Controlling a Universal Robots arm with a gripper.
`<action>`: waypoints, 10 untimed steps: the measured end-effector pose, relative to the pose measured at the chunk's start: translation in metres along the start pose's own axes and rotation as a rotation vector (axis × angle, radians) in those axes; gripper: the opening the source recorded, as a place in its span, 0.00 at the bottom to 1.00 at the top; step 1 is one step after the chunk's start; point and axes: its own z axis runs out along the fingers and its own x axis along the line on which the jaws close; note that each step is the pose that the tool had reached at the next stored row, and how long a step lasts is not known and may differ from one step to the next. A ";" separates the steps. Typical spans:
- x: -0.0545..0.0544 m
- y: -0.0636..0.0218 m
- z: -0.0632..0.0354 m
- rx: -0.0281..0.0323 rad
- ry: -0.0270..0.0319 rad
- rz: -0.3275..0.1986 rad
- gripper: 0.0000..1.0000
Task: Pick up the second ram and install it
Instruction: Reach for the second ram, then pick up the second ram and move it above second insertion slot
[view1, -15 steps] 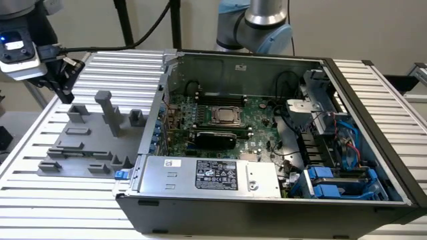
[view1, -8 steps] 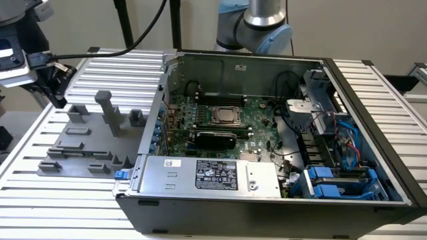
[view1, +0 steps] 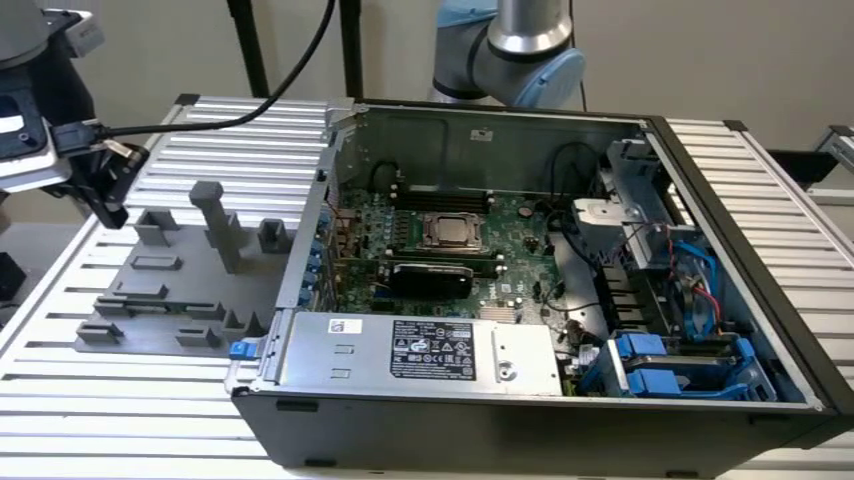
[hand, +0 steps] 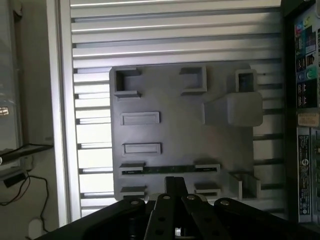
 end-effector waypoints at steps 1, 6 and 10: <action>0.000 -0.0008 0.0010 0.0001 0.0019 -0.004 0.00; 0.000 -0.0018 0.0022 0.0001 0.0026 -0.008 0.00; 0.000 -0.0018 0.0023 0.0001 0.0026 -0.008 0.00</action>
